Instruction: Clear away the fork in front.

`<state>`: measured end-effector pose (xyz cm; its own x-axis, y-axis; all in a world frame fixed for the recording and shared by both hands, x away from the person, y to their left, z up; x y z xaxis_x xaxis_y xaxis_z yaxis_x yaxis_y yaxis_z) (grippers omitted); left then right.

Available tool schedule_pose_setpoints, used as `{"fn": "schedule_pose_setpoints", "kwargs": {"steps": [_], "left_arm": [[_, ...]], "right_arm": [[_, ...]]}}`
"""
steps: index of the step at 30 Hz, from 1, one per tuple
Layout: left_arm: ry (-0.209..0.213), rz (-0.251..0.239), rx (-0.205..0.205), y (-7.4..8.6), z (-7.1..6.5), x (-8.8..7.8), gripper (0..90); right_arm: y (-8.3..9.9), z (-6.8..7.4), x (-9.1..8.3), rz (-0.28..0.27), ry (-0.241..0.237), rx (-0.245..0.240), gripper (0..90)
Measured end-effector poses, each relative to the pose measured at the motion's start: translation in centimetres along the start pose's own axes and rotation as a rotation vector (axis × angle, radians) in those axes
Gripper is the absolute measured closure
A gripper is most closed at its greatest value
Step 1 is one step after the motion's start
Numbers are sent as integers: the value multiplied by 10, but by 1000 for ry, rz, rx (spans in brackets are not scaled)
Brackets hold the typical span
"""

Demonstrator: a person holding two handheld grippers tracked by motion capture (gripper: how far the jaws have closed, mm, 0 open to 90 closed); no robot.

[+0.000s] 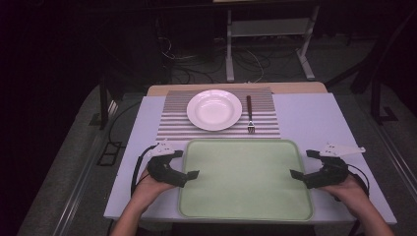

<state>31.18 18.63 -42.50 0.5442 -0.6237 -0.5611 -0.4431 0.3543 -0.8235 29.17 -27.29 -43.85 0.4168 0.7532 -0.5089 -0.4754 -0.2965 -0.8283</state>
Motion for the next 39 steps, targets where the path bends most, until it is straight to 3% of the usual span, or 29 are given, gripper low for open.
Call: {"fn": "schedule_pose_setpoints", "kwargs": {"steps": [9,27,39], "left_arm": [[-1,-3,-4,1,-1,0,0],[1,2,3,2,-3,2,0],[-3,-2,4,2,-4,1,0]], "right_arm": [[-1,-1,1,8,3,20,0],[-21,-6,8,-3,23,48,0],[-35,-10,22,25,11,37,0]]}}
Point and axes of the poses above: each handheld gripper's, and its own axes: x roughly forward along the jaws, y roughly out of its underside, z roughly to its left, the point moved 2 cm from there along x, roughly forward along the jaws, and after that the axes turned 11 degrees about -y, right-handed, at the moved point
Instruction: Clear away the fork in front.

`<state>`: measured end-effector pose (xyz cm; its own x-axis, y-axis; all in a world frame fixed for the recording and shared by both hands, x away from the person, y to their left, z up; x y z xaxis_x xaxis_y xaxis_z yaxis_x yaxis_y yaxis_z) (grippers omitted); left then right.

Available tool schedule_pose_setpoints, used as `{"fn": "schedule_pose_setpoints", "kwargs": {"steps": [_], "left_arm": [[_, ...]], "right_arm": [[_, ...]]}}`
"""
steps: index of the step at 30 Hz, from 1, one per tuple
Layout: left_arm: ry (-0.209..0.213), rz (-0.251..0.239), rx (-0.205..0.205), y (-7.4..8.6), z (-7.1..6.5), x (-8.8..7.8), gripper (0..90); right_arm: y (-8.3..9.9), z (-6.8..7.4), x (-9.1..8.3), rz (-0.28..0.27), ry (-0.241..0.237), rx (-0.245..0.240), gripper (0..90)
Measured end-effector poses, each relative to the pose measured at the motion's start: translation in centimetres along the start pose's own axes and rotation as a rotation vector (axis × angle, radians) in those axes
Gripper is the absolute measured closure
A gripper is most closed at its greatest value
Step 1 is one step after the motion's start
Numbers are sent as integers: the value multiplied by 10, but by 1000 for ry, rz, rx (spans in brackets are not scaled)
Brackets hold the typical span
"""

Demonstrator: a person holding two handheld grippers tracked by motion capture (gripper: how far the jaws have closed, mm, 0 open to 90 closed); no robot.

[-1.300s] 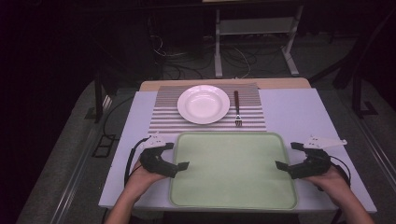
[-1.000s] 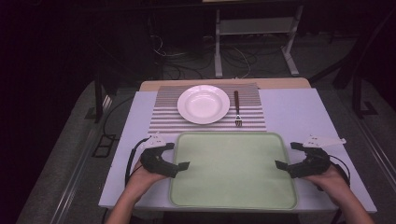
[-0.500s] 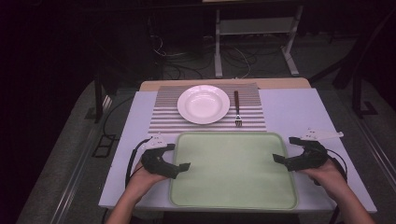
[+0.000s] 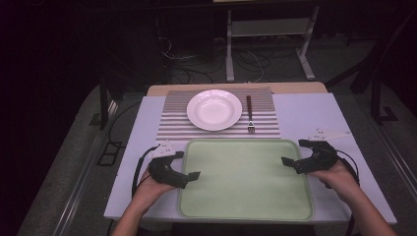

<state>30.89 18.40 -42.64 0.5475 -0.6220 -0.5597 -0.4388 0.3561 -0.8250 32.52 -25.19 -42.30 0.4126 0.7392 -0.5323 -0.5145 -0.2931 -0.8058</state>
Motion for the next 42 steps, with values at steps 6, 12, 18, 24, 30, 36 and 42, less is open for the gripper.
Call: {"fn": "schedule_pose_setpoints", "kwargs": {"steps": [6,12,18,24,30,36,42], "left_arm": [[0,-1,-2,0,0,0,0],[-3,0,-5,0,0,0,0],[-2,-1,-6,0,-1,0,0],[-3,1,-7,0,-1,0,0],[-3,1,-6,0,-1,0,0],[-1,-1,-7,0,-2,0,0],[0,-1,-6,0,-2,0,0]], "right_arm": [[-6,-2,6,12,-3,-1,0],[-9,-5,12,23,1,5,0],[-16,-7,17,34,2,-1,0],[-25,-9,22,38,4,-11,0],[-34,-12,28,44,3,-17,0],[-44,-14,33,45,4,-23,0],[-54,-17,39,44,7,-26,0]]}}
Point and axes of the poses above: each handheld gripper's, and its own axes: x roughly forward along the jaws, y roughly out of its underside, z roughly to its left, the point moved 2 cm from there along x, roughly forward along the jaws, and after that the axes turned 11 degrees about -y, right-handed, at the moved point
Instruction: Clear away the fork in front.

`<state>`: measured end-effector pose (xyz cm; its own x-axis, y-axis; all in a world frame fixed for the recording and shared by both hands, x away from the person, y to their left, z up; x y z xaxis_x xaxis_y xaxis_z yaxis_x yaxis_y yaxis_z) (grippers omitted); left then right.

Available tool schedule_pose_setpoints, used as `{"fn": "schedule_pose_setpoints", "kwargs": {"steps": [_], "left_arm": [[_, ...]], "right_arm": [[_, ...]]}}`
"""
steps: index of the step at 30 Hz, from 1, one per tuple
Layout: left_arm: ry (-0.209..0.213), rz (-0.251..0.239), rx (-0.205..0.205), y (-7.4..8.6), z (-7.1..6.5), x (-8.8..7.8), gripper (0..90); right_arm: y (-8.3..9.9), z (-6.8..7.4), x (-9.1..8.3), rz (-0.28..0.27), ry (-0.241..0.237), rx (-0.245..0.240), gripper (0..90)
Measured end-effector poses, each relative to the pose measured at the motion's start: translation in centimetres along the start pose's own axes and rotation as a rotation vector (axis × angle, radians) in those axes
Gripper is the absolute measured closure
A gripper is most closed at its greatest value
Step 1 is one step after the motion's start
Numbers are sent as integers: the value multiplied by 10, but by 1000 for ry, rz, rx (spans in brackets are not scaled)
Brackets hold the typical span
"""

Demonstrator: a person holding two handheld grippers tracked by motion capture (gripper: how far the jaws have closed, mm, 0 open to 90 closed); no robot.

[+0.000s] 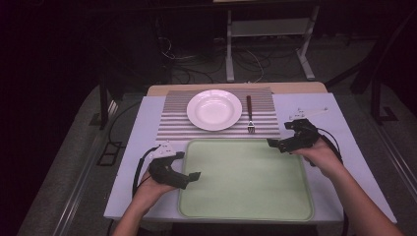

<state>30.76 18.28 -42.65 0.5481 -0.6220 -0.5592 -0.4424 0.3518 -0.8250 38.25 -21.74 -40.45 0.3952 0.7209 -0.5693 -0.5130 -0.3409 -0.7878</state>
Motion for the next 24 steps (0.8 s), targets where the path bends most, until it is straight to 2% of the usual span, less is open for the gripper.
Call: {"fn": "schedule_pose_setpoints", "kwargs": {"steps": [10,24], "left_arm": [[1,1,2,0,0,0,0],[3,-2,-1,0,0,0,0]], "right_arm": [[-15,-8,10,-2,16,1,0],[-31,-23,22,-3,39,33,0]]}}
Point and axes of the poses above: each handheld gripper's, and its own axes: x roughly forward along the jaws, y roughly out of its underside, z roughly to its left, the point moved 2 cm from there along x, roughly forward along the jaws, and after that the axes turned 11 degrees about -y, right-handed, at the moved point
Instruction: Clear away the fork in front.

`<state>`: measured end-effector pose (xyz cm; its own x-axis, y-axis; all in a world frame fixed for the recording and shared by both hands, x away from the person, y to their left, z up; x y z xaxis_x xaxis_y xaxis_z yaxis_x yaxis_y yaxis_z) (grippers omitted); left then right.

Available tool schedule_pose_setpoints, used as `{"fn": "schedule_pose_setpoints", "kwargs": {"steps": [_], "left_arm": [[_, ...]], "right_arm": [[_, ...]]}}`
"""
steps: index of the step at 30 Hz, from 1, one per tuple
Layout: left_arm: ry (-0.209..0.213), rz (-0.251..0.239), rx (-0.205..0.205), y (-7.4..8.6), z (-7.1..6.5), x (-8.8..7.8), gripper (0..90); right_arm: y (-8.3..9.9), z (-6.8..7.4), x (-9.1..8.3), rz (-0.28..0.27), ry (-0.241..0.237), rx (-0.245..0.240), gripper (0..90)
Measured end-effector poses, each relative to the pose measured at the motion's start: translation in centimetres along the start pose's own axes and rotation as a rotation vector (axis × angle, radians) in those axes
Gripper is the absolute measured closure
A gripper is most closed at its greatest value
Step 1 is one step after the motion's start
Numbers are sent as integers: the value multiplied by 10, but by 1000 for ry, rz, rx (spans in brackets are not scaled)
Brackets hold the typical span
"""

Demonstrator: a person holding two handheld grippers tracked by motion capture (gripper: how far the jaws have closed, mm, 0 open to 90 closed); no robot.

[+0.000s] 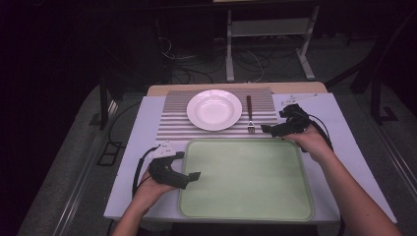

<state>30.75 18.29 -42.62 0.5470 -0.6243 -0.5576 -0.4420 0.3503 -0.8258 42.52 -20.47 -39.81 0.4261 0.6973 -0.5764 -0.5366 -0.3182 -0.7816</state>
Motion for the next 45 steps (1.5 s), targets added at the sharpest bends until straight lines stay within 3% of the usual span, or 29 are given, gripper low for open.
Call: {"fn": "schedule_pose_setpoints", "kwargs": {"steps": [21,40,45], "left_arm": [[-4,0,-10,1,2,0,0],[-1,-2,-18,1,2,-1,0],[0,-4,-22,2,3,-1,0]], "right_arm": [[-23,-13,31,42,35,24,0],[-47,-34,64,107,110,79,0],[-51,-44,75,133,110,109,96]]}}
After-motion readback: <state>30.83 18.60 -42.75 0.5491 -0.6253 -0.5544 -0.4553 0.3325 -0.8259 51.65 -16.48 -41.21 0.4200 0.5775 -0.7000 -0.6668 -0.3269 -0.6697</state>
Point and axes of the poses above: each handheld gripper's, and its own axes: x roughly forward along the jaws, y roughly out of its underside, z roughly to its left, the point moved 2 cm from there along x, roughly forward along the jaws, and after that the axes turned 11 degrees about -y, right-handed, at the moved point
